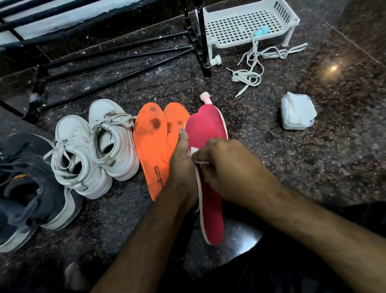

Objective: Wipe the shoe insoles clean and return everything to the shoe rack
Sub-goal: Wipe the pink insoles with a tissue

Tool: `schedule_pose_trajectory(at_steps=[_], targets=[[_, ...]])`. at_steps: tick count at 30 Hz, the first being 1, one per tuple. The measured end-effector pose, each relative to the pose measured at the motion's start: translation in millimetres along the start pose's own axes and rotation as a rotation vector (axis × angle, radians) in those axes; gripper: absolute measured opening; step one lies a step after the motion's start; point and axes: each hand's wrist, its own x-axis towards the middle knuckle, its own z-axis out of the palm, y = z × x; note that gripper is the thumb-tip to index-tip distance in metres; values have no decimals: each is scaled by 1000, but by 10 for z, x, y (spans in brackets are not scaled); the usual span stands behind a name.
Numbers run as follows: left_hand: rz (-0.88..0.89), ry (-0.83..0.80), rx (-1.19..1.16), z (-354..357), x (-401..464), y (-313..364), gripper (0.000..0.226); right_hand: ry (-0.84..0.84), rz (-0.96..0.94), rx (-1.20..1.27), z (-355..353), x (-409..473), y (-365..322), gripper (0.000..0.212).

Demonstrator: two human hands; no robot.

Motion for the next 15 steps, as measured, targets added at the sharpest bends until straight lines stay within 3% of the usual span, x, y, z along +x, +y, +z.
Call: schedule_pose_trajectory(at_steps=[2,3,4,5,6,8,9,11,15], targets=[[240,150,-2,-26,175,168,45,-65,-2,77,-48,-67,-9,21],[319,103,-98,-86,304,167,33,-97,27,131,-75,-75,19,23],[281,71,-219,-147,304,80,29,-122,66,195,-115,-74,63,25],[236,214,-198,-115,303,-31,41,-127,116,262,-157,-60,119,26],[233,164,-96,-158,330,-125,57,-100,171,317,-194,-43,184,25],[193,12,94,-114,264,-170,66,78,250,312,-246,14,331,24],[65,-12,201,-81,154,-158,70,192,244,237,-265,49,386,25],[-153,-195,189,71,-1,-202,79,296,163,79,-275,127,439,26],[-107,-152,29,202,-67,-259,70,80,68,-213,-138,225,347,22]])
